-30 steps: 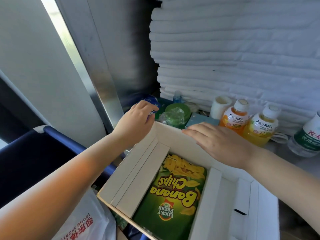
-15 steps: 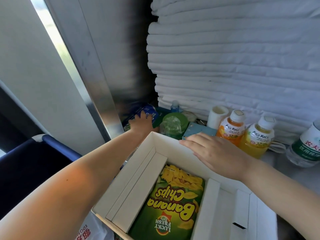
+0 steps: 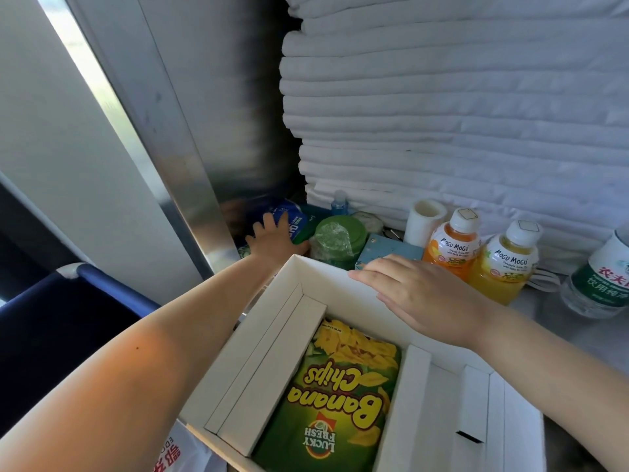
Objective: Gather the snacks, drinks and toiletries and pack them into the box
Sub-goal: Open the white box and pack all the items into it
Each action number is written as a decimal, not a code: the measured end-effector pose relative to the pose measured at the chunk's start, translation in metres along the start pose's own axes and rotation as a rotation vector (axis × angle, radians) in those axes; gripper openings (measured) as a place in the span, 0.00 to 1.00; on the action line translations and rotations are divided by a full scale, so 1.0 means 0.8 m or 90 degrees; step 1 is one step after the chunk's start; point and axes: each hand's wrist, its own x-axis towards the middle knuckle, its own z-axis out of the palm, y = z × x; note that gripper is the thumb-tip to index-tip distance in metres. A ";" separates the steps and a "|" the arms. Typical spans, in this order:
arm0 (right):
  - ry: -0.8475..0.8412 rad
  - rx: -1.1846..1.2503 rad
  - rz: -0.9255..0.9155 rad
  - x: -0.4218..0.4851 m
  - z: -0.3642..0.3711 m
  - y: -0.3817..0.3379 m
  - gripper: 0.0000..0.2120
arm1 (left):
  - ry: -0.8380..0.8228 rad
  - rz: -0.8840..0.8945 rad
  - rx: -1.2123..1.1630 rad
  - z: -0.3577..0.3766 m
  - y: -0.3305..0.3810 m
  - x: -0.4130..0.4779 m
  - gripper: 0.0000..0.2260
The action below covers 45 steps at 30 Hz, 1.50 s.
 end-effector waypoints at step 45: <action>0.021 0.027 0.019 0.000 0.002 0.001 0.23 | 0.589 0.154 -0.336 -0.102 0.039 -0.048 0.38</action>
